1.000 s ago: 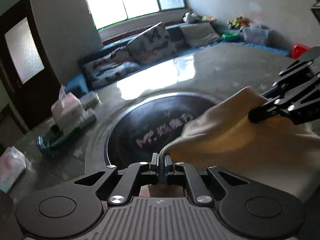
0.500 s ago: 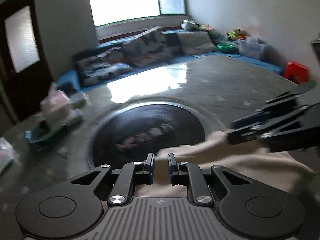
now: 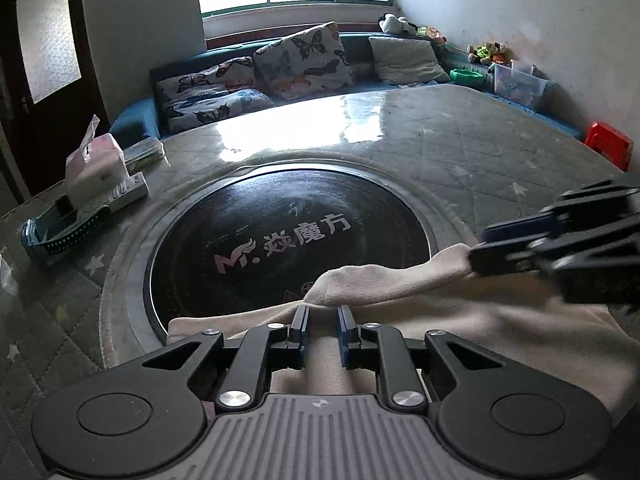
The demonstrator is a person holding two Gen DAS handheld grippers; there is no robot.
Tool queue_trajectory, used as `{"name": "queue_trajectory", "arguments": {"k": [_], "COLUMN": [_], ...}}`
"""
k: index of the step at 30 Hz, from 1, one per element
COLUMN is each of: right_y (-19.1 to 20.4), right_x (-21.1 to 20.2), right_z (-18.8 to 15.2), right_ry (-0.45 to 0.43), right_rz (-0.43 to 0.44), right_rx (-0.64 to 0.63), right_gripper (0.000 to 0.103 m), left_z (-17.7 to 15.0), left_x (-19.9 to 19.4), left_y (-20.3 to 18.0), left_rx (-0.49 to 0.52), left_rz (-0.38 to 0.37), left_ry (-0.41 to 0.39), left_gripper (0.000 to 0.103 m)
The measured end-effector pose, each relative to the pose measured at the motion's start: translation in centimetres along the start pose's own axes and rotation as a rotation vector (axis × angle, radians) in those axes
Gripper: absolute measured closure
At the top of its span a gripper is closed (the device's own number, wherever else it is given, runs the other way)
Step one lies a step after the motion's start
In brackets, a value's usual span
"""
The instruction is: Fold clothes
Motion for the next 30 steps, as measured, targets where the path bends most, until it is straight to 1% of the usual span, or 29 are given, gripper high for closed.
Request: {"name": "queue_trajectory", "arguments": {"k": [4,8,10,13,17,20,24,25,27,28,30], "right_y": [-0.3,-0.3,-0.2,-0.4,-1.0,-1.0,-1.1,-1.2,-1.2,-1.2,-1.3], "right_x": [-3.1,-5.6,-6.1,-6.0,-5.0,-4.2,-3.3,-3.1,-2.8,-2.6,-2.2], "right_z": [-1.4,-3.5,-4.3,-4.7,-4.0,-3.6,-3.4,-3.4,-3.3,-3.2,-3.1], "right_ry": [0.005,0.033,0.038,0.027,-0.011,-0.011,0.007,0.011,0.021,0.025,0.034], "right_rz": [-0.012,-0.021,-0.018,-0.029,-0.07,-0.049,-0.064,-0.068,-0.075,-0.079,-0.087], "right_rx": [0.008,0.022,0.03,0.037,0.026,0.003,-0.028,-0.036,-0.051,-0.059,-0.075], "right_gripper": [0.079,0.079,0.079,0.079,0.079,0.079,0.078,0.079,0.092,0.095,0.096], "left_z": [-0.1,-0.2,-0.2,-0.3,-0.3,-0.4,-0.4,-0.5,-0.5,-0.5,-0.5], "left_x": [-0.1,-0.1,-0.1,-0.1,-0.2,-0.2,-0.2,-0.2,-0.2,-0.2,-0.2], "left_y": [0.0,-0.1,-0.1,-0.2,-0.3,-0.3,-0.3,-0.3,-0.1,-0.1,-0.1], "left_rx": [-0.012,-0.018,-0.024,-0.026,-0.026,-0.028,-0.037,-0.042,-0.051,-0.054,-0.056], "left_rz": [0.006,0.012,0.014,0.02,0.028,0.03,0.031,0.029,0.026,0.025,0.028], "left_ry": [-0.007,-0.013,-0.014,-0.014,-0.012,-0.014,-0.015,-0.014,-0.014,-0.013,-0.014], "left_gripper": [0.085,0.085,0.085,0.085,0.085,0.085,0.085,0.085,0.085,0.085,0.085]}}
Point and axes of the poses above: each gripper's, at about its wrist camera, not at the fingertips, and x roughly the way its jaws point, y to its left, z to its top, the point moved 2 cm from there along x, roughly the way its jaws point, and after that the axes turned 12 degrees about z, right-handed, at the moved point
